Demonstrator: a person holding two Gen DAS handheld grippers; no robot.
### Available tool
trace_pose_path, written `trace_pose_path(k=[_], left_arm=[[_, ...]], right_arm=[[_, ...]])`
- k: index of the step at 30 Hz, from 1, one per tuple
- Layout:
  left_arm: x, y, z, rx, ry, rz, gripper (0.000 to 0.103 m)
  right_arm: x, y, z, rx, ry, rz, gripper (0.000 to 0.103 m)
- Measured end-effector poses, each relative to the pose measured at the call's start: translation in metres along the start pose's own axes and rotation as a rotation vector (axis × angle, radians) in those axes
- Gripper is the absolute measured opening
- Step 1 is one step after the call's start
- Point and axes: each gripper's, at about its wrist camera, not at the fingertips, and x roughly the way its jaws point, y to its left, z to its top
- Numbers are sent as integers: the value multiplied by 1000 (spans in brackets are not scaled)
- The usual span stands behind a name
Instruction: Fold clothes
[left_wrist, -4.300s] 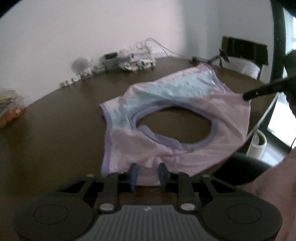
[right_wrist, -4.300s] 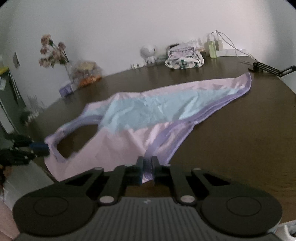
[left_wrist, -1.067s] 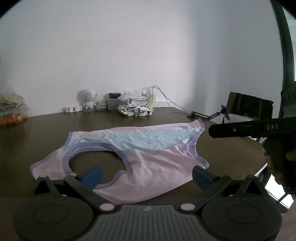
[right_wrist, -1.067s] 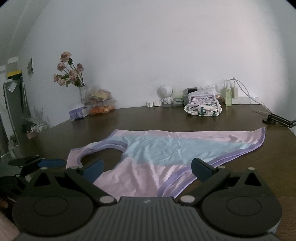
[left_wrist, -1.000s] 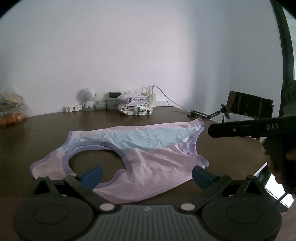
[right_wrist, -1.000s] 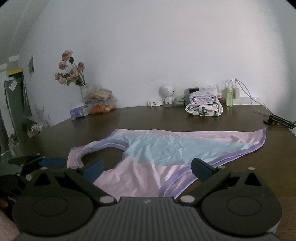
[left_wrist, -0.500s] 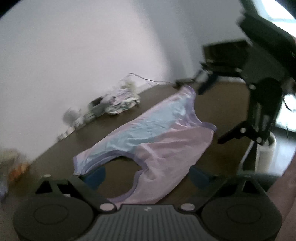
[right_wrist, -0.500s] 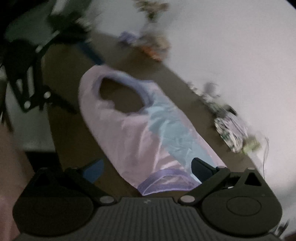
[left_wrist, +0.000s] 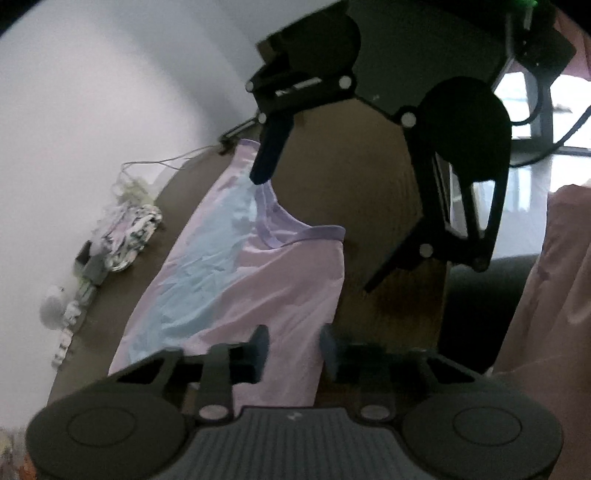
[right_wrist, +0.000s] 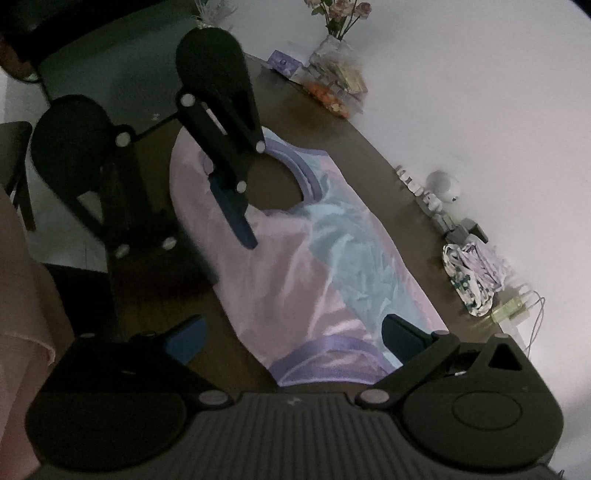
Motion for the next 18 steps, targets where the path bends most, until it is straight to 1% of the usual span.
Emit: trace_pose_path(k=[1,3,6,8,10,13,15,16,17,18], left_arm=[[2,0,1,17,8,-9,9],[5,2,4,14,24,-30,1],[7,11,5,-33,38,-60,2],[9,19,3,-76,40,-61,2],[9,28,2,-121,37,-71,2],[4,41,1,-185,15,-98,2],[0,50,1,-221,-3,-109,2],[-1,54,1,-237,-8,-112,2],[-2,57,1,-249,-12,-112,2],[-3,60,1,-261,-16,-112,2]], right_arm=[[0,-1,-1,0,-2,1,102],[2,-2,-2,-6,-3,10,102],[6,3,1,-50,-17,27,99],[8,7,5,-88,-33,36,93],[12,7,10,-121,-43,43,90],[21,3,17,-147,-39,66,74],[27,-1,21,-157,-32,85,70],[29,-3,23,-166,-28,91,62],[33,-3,25,-178,-18,99,45],[37,-3,27,-192,-2,106,35]])
